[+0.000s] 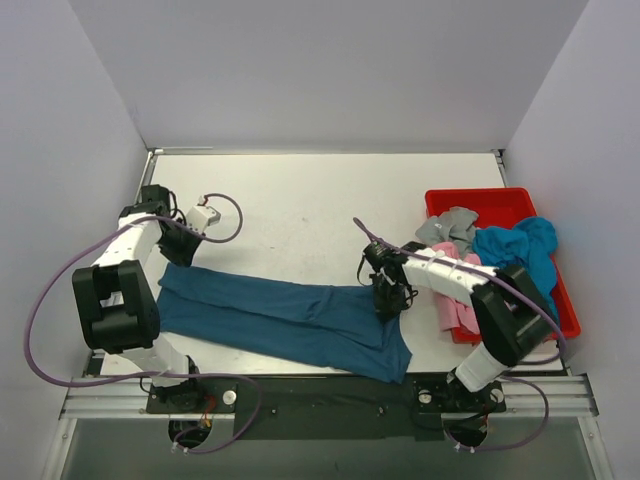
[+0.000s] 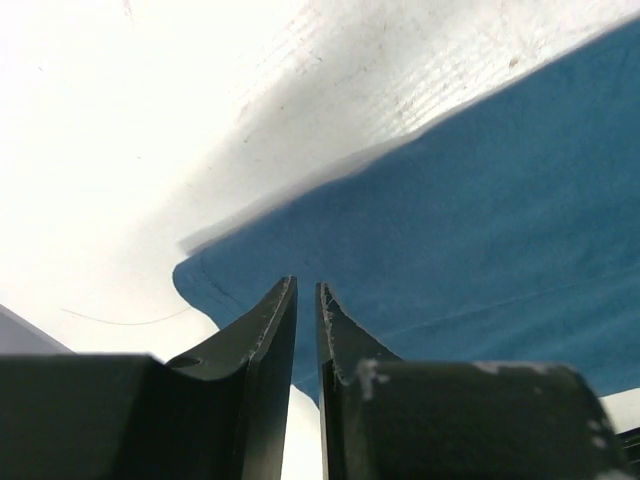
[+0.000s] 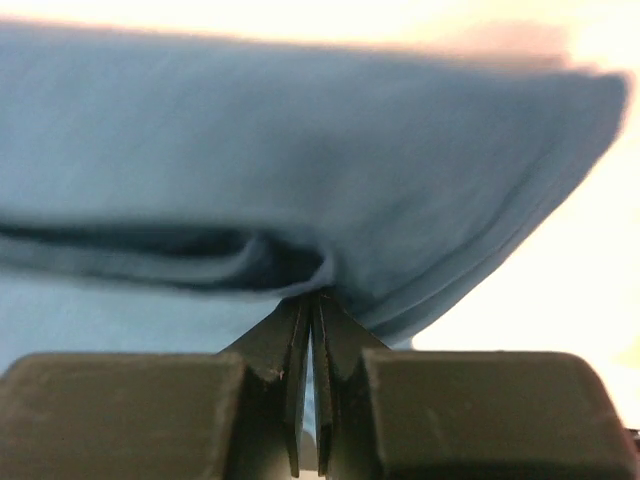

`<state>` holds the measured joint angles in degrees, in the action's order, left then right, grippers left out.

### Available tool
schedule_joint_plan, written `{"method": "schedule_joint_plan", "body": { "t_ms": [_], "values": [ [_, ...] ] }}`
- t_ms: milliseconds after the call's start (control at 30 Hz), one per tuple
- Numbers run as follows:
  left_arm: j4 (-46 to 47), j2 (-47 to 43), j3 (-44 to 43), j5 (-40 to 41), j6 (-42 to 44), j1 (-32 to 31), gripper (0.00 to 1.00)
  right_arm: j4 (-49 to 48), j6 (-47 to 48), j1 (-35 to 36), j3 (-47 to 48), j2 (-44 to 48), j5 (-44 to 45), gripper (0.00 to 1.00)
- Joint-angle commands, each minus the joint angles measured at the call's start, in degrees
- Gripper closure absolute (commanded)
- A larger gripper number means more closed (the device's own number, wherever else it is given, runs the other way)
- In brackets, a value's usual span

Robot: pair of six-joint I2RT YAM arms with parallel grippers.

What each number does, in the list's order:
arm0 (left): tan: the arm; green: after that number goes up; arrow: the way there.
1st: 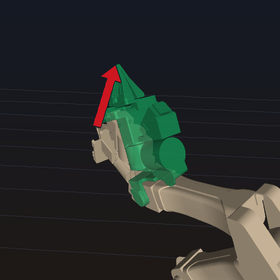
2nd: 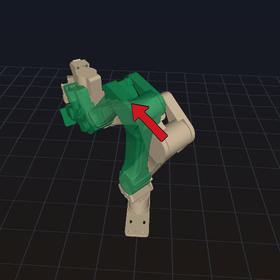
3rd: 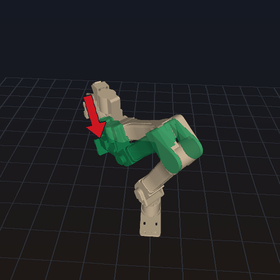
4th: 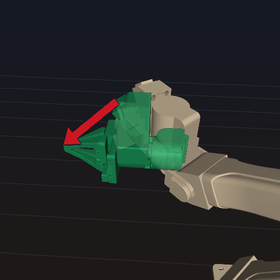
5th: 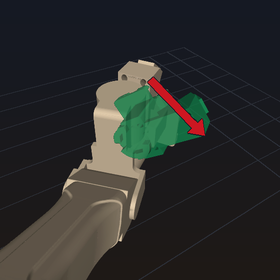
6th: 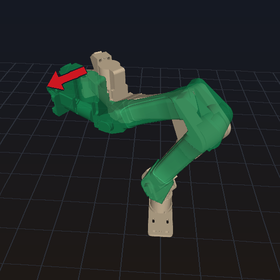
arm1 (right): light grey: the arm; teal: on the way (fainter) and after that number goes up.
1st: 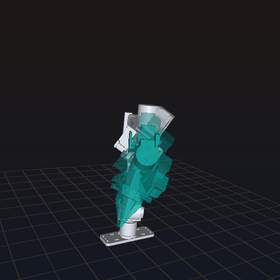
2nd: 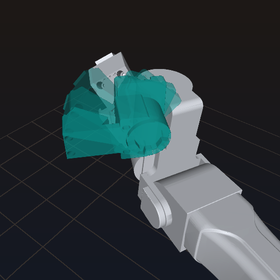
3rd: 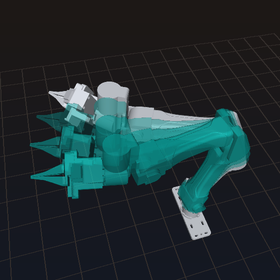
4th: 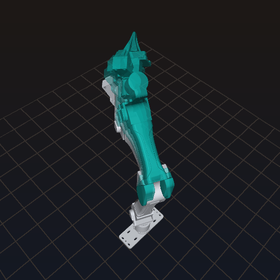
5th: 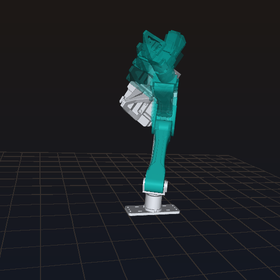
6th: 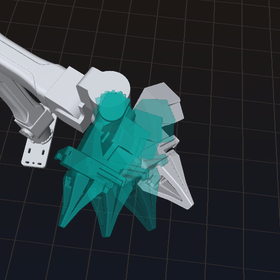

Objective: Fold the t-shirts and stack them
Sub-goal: Rotate the tshirt 90 degrees

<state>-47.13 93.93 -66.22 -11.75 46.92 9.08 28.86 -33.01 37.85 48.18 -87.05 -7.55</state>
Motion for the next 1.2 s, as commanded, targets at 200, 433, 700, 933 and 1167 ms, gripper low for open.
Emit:
{"method": "schedule_joint_plan", "body": {
  "t_ms": [200,433,700,933,1167],
  "values": [
    [-3.23,-0.33,-3.83,-3.02,-1.56,-0.38,0.75,8.05,7.25,-16.57,39.89,-30.35,12.65,1.0],
    [-0.25,-0.24,-0.94,-3.63,-3.23,-2.31,0.74,15.35,15.96,-19.12,77.22,-46.46,2.55,1.0],
    [2.74,2.22,1.52,-1.27,-2.8,-2.84,0.74,12.8,11.76,-20.0,64.96,-32.85,4.39,1.0],
    [-0.84,1.96,0.75,-2.31,-2.44,-2.49,0.74,10.78,6.3,-19.92,42.97,-27.74,5.0,1.0],
    [-4.63,0.82,-2.78,-4.51,-3.94,-2.58,0.73,12.44,3.84,-21.84,45.21,-37.11,2.54,1.0]
  ]
}}
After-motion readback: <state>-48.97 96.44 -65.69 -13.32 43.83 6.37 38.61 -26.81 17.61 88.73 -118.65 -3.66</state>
